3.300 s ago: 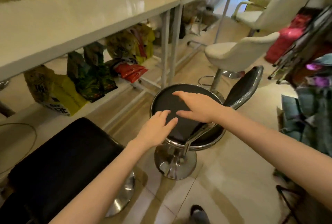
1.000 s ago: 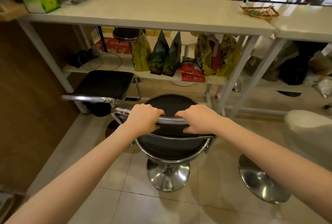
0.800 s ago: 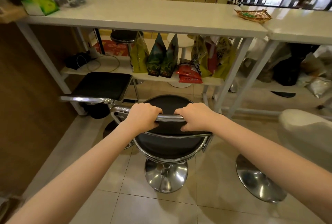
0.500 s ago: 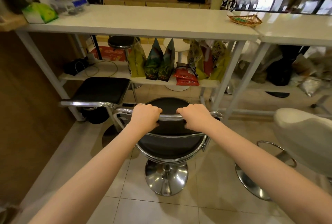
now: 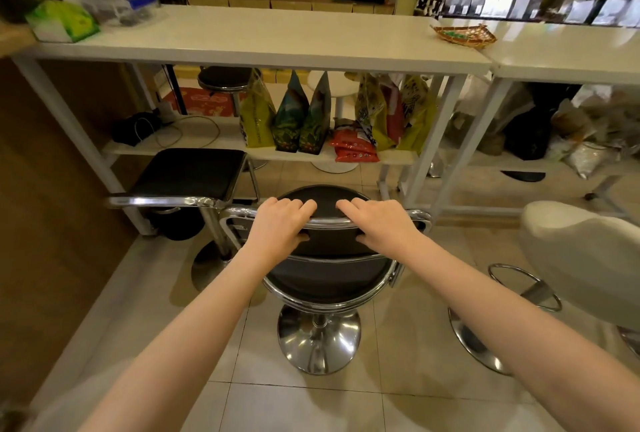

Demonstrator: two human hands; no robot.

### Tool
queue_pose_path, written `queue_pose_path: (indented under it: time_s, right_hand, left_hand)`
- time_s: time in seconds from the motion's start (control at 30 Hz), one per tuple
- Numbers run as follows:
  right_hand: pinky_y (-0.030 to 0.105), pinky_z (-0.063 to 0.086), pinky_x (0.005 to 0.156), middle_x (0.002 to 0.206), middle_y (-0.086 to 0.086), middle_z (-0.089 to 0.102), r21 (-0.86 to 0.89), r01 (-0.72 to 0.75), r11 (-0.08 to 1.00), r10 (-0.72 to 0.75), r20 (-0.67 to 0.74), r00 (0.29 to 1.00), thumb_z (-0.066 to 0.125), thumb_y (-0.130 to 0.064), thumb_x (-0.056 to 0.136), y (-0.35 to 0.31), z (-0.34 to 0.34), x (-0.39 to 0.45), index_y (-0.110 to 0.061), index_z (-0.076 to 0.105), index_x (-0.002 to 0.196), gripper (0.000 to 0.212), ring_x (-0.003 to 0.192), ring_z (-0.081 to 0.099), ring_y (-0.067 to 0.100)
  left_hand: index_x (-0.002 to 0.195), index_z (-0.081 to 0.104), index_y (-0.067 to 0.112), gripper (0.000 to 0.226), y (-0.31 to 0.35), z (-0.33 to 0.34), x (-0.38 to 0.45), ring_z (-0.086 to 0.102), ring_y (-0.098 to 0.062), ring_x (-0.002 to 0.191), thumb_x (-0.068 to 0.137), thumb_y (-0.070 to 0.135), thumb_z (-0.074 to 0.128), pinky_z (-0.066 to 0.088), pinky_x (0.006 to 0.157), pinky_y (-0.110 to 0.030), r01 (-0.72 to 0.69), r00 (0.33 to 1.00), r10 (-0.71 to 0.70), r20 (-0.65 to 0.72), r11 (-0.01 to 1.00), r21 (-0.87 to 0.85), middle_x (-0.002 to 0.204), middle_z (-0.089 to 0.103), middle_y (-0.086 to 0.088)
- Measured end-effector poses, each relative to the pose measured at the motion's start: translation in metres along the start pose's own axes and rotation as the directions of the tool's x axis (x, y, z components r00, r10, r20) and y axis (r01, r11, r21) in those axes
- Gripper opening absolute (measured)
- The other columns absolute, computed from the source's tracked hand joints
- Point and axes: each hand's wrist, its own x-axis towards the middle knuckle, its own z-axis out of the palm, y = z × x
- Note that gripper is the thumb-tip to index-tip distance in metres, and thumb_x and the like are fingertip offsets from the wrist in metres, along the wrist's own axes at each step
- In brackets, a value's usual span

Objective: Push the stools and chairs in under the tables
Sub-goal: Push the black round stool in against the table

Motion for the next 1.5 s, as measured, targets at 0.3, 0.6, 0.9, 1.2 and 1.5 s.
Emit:
queue_pose_path:
  time_s: [0.3,0.6,0.9,1.2,1.5]
  right_hand:
    - [0.034,0.047,0.052,0.081,0.009,0.061,-0.044,-0.011,0.999,-0.001,-0.245,0.970,0.084,-0.007,0.057,-0.003,0.018,-0.010,-0.006,0.054,0.105,0.057,0.067,0.058,0.026]
    - [0.027,0.037,0.044,0.068,0.006,0.057,-0.070,-0.056,0.996,0.041,-0.199,0.979,0.090,-0.006,0.041,0.001,0.020,-0.005,-0.008,0.044,0.103,0.077,0.052,0.055,0.022]
    - [0.025,0.027,0.047,0.067,0.006,0.058,-0.052,-0.024,0.998,0.007,-0.300,0.954,0.091,-0.009,0.040,0.011,0.021,0.004,-0.010,0.042,0.093,0.073,0.051,0.055,0.022]
    - [0.027,0.029,0.048,0.066,0.005,0.057,-0.041,-0.063,0.997,0.045,-0.340,0.939,0.090,-0.006,0.038,0.027,0.033,0.032,-0.011,0.041,0.093,0.074,0.052,0.053,0.023]
    - [0.030,0.038,0.048,0.068,0.006,0.058,-0.022,-0.042,0.999,0.031,-0.361,0.932,0.091,-0.008,0.041,0.065,0.050,0.066,-0.011,0.042,0.094,0.072,0.055,0.055,0.024]
  left_hand:
    - [0.105,0.057,0.008,0.063,0.003,0.014,-0.018,0.062,-0.027,0.076,0.054,0.026,0.089,0.049,0.066,-0.037,0.051,0.980,-0.041,-0.195,0.998,0.048,0.086,0.066,-0.011]
    - [0.116,0.044,0.010,0.080,-0.005,0.025,-0.018,0.061,-0.028,0.079,0.050,0.019,0.090,0.050,0.067,-0.037,0.040,0.985,-0.017,-0.170,0.990,0.134,0.098,0.064,-0.015]
    - [0.098,0.047,0.009,0.062,-0.009,0.028,-0.007,0.057,-0.028,0.069,0.052,0.016,0.089,0.047,0.063,-0.036,0.058,0.972,-0.045,-0.230,0.997,0.049,0.080,0.061,-0.013]
    - [0.100,0.047,0.008,0.068,-0.025,0.041,0.020,0.055,-0.028,0.067,0.048,0.016,0.090,0.045,0.062,-0.036,0.060,0.967,-0.046,-0.251,0.997,0.052,0.081,0.060,-0.013]
    - [0.096,0.049,0.008,0.067,-0.041,0.062,0.066,0.056,-0.026,0.065,0.045,0.017,0.091,0.044,0.058,-0.034,0.050,0.953,-0.032,-0.303,0.997,0.054,0.078,0.061,-0.010]
